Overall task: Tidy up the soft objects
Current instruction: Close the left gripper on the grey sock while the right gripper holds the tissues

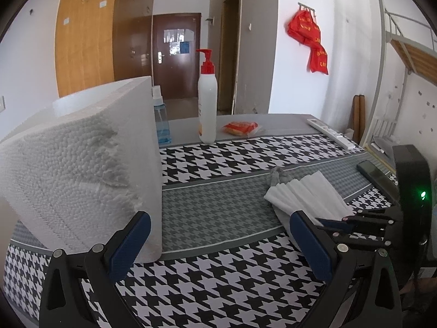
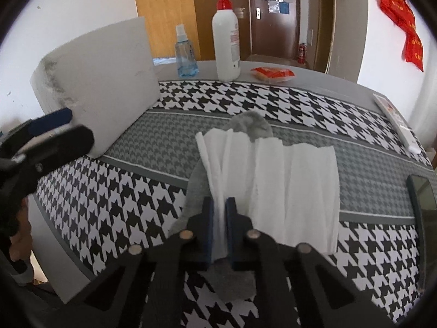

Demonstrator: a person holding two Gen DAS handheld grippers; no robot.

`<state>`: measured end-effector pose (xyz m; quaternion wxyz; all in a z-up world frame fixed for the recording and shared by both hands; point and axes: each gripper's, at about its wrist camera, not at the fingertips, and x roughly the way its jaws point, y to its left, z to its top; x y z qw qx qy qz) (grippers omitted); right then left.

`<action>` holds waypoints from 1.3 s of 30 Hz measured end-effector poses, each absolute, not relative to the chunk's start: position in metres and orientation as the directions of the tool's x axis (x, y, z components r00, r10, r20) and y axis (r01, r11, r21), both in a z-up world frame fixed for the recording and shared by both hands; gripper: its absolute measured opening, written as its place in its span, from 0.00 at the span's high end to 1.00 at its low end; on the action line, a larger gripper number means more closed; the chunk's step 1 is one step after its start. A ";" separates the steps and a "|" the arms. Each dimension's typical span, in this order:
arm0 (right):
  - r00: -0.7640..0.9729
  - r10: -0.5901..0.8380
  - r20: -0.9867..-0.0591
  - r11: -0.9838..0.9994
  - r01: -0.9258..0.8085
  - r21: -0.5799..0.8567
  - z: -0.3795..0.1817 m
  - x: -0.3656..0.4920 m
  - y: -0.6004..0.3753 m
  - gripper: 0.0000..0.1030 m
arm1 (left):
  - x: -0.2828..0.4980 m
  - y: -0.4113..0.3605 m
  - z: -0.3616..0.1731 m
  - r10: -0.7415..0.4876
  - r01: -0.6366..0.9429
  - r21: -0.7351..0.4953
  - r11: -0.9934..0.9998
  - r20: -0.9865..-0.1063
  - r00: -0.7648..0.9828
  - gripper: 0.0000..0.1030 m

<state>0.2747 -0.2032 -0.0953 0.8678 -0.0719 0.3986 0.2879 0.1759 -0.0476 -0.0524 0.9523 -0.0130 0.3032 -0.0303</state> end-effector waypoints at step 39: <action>0.630 0.347 -0.695 0.923 -0.362 0.131 -0.082 0.282 -0.284 0.48 | 0.214 -0.108 -0.072 -0.216 0.204 -0.096 0.974 -0.663 0.717 0.01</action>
